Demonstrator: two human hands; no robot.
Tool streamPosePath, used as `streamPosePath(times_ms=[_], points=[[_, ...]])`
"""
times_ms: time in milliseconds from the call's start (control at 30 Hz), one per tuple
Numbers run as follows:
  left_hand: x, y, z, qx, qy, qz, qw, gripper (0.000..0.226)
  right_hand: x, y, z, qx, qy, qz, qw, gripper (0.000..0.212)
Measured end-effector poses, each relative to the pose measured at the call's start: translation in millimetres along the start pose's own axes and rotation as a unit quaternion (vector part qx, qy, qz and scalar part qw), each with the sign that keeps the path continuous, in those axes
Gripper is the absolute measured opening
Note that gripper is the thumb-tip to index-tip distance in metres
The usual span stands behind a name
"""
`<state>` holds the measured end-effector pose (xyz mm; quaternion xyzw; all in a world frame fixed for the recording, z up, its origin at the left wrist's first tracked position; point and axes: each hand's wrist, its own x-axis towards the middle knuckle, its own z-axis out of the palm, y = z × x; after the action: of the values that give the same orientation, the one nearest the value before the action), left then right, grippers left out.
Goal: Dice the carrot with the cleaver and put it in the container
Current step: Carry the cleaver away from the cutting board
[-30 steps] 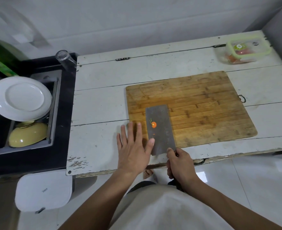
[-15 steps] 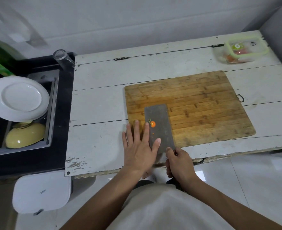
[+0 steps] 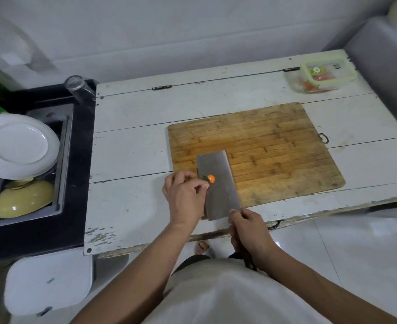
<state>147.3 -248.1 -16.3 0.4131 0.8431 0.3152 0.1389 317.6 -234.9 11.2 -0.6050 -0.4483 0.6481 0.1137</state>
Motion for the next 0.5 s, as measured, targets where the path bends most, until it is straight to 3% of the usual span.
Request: streamPosePath(times_ms=[233,400,500], points=[[14.5,15.2,-24.0,-0.122,-0.042,-0.067,0.989,0.029,-8.0,-2.8,-10.0,0.042,-0.011,0.015,0.999,0.029],[6.5,6.4,-41.9,-0.172,-0.056,0.016,0.983,0.027,-15.3,0.4,-22.8,0.073,-0.004,0.013,0.997,0.027],[-11.2,-0.7,-42.1,-0.139,-0.057,0.094,0.984,0.065,-20.6,0.1,-31.6,0.087,-0.003,0.0,0.996,0.025]])
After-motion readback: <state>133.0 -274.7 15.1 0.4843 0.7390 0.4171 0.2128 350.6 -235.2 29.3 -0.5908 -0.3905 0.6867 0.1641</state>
